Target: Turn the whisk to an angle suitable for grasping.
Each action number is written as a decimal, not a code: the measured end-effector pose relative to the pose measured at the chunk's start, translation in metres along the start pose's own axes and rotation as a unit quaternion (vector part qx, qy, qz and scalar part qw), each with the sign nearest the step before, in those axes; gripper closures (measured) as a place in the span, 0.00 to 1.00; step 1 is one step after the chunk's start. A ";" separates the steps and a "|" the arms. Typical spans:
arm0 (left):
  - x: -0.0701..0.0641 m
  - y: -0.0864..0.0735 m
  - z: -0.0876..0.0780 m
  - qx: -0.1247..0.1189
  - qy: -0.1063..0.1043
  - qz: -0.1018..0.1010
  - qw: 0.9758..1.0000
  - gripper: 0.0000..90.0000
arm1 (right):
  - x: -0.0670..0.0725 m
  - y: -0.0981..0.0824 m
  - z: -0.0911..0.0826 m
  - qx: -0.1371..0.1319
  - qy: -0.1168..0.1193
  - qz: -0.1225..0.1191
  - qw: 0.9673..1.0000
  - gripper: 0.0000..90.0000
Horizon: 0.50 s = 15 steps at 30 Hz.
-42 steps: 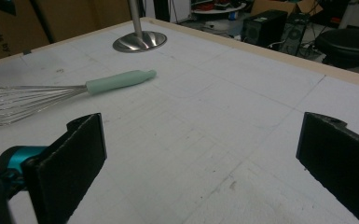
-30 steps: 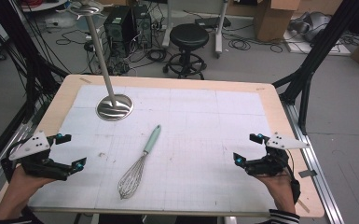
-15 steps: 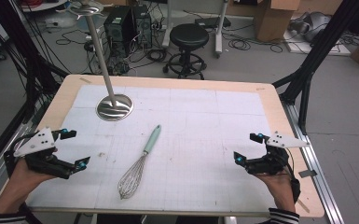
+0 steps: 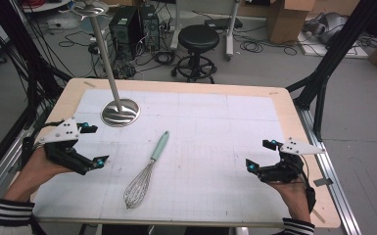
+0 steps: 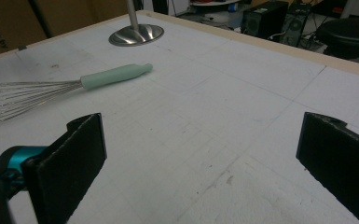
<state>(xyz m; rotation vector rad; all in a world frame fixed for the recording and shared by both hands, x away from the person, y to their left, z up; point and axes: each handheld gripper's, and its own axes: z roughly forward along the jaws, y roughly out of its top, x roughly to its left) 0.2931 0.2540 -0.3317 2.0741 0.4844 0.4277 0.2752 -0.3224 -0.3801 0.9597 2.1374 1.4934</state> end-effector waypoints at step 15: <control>-0.005 0.037 0.043 0.040 -0.036 0.038 0.998 0.03 | 0.000 0.000 -0.002 -0.003 0.001 0.000 1.000 0.01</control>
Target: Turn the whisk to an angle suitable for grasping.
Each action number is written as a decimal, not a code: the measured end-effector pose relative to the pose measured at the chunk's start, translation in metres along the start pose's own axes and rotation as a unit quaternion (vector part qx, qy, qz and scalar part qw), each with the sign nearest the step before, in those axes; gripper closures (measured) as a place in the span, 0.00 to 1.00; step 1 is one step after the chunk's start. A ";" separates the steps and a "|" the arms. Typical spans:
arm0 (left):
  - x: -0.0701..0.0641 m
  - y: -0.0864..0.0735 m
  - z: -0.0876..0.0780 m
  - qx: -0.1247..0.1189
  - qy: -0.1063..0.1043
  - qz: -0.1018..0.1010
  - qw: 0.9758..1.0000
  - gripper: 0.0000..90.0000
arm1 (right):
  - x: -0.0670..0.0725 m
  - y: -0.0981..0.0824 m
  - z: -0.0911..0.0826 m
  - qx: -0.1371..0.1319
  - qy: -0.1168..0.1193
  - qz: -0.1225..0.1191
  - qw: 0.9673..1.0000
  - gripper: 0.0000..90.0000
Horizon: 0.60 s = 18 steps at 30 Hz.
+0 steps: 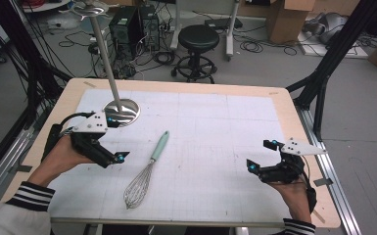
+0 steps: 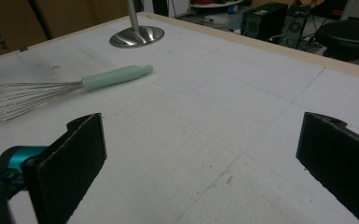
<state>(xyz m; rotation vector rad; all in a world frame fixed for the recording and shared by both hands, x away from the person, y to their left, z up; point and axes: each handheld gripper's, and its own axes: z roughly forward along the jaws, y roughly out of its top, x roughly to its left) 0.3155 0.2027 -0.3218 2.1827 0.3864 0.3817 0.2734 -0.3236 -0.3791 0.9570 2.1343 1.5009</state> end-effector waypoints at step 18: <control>-0.001 0.014 0.036 0.040 -0.039 0.028 0.998 0.23 | 0.000 0.000 0.000 0.002 0.003 0.001 1.000 0.01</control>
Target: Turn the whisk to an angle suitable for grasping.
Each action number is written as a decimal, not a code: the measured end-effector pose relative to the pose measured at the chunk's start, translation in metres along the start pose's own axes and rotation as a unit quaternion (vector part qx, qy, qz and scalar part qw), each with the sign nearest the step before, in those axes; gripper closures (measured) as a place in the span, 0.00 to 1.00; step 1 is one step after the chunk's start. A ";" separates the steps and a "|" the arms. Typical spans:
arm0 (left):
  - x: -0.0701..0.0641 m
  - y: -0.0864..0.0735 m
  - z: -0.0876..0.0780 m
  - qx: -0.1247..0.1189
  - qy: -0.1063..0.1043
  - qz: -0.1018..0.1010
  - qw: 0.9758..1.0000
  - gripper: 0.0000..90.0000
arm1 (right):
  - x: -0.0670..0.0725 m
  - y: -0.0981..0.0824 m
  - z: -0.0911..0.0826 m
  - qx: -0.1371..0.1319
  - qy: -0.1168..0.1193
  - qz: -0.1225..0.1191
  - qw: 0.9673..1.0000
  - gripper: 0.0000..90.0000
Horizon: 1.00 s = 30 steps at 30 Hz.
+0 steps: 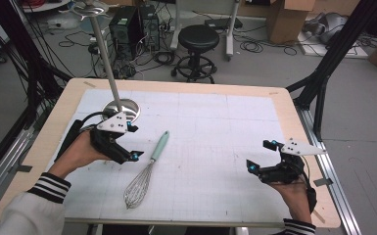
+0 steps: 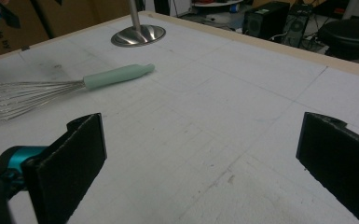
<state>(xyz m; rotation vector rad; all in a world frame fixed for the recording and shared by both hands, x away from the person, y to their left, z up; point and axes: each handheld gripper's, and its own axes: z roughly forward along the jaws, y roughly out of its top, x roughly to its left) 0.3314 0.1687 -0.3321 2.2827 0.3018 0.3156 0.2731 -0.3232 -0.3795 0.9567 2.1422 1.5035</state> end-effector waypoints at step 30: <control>-0.002 0.011 0.061 0.080 -0.071 0.028 0.994 0.92 | 0.000 0.000 0.001 0.004 0.002 -0.001 1.000 0.01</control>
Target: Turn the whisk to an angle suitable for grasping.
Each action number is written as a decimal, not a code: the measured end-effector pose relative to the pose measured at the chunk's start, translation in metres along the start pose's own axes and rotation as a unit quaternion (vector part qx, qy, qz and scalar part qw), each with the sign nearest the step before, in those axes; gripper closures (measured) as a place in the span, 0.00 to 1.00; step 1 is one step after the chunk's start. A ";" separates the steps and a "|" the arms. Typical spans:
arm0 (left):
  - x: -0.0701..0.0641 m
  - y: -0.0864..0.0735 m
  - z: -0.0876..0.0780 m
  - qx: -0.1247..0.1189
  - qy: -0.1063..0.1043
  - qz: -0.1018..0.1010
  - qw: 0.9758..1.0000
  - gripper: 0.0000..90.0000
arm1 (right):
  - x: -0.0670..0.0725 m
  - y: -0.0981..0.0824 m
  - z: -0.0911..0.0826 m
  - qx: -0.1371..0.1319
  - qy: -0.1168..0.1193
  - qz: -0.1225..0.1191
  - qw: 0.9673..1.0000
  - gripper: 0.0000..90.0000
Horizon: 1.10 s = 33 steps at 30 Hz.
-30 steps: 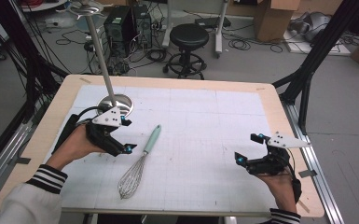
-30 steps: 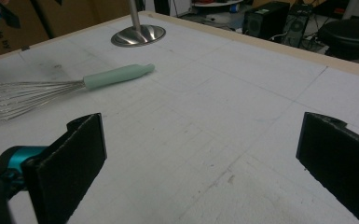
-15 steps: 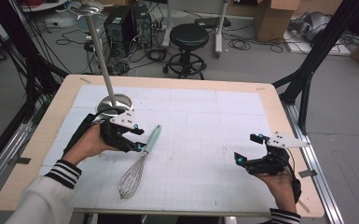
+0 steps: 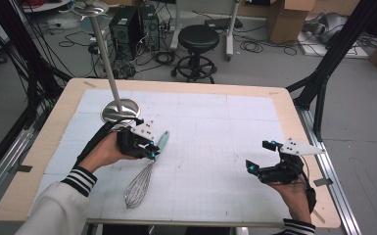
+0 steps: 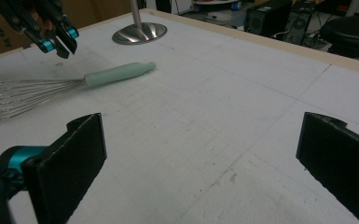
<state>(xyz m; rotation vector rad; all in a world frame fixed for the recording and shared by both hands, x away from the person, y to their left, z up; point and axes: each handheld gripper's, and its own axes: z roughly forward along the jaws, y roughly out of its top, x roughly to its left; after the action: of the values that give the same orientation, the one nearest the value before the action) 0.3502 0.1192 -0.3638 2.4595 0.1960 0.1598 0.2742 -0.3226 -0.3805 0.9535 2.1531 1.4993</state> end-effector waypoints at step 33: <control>-0.005 -0.002 0.046 0.130 -0.051 0.039 0.989 1.00 | 0.000 -0.001 0.003 0.004 0.005 0.002 1.000 0.01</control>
<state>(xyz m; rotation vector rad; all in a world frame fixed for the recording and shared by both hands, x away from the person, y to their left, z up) 0.3524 0.0913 -0.4010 2.7287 0.0788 0.0442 0.2757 -0.3210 -0.3830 0.9565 2.1659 1.5018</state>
